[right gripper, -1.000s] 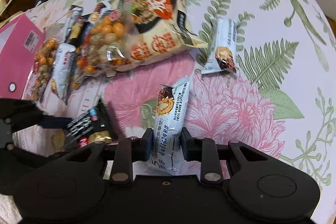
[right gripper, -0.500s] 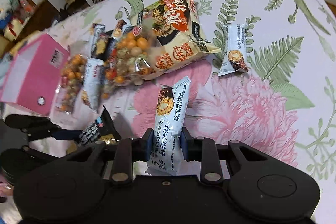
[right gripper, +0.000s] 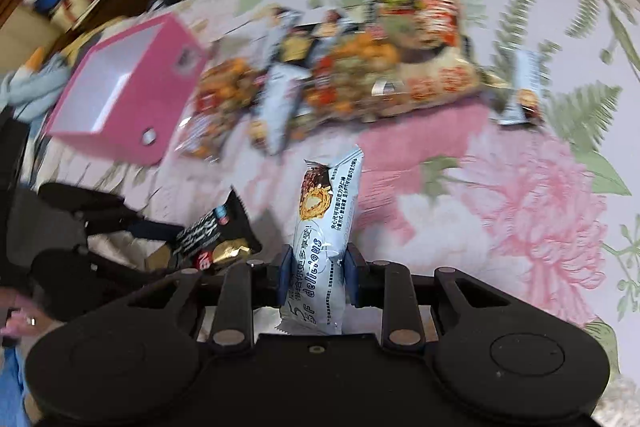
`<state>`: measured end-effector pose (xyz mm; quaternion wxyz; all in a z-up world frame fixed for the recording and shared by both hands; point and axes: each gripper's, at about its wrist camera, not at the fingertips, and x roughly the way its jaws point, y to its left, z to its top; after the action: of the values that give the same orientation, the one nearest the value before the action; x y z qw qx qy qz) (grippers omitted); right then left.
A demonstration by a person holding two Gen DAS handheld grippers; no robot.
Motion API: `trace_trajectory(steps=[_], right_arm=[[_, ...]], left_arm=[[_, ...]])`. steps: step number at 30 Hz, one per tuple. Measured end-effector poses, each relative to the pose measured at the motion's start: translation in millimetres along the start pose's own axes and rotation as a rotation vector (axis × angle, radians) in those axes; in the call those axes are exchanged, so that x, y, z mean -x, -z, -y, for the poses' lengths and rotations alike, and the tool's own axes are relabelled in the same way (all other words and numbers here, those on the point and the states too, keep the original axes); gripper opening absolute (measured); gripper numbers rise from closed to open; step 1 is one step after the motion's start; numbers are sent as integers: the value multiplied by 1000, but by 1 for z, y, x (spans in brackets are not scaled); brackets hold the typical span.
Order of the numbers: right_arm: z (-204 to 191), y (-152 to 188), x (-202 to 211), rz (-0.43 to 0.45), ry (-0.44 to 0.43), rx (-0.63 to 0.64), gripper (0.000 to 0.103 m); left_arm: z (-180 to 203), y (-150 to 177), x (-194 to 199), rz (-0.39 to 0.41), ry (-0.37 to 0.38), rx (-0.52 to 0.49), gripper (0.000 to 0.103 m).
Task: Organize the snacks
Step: 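Carry both packets over the pink box and release them inside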
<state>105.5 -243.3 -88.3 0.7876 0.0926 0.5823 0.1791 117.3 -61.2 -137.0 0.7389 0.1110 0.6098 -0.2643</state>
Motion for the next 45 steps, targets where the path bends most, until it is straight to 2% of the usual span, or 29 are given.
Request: trace_trajectory(steps=[9,16,25,36,38,41,45], right_arm=[[-65,0,21,-36,-67,151,32],[-110,-9,32,-46,-111,234,32],[-162,-47,23,-39,-156,313,32],[-217,-116,-33,-29,-202,340,32],[-227,-130,-48,-14,-182,351,32],[-238,-148,-72,3,-145,375,32],[-249,-172,-104,19,-143,394,32]], left_arm=[[-15,29,45,7,-3,-14,53],[-39,38,92,78,-11,8,53],[-95,41,143,184,-79,97,53],[-199,27,165,276,-139,323,53],[-219,20,158,282,-141,367,53],[-252,11,141,277,-106,450,53],[-293,3,113,265,-86,569,53]])
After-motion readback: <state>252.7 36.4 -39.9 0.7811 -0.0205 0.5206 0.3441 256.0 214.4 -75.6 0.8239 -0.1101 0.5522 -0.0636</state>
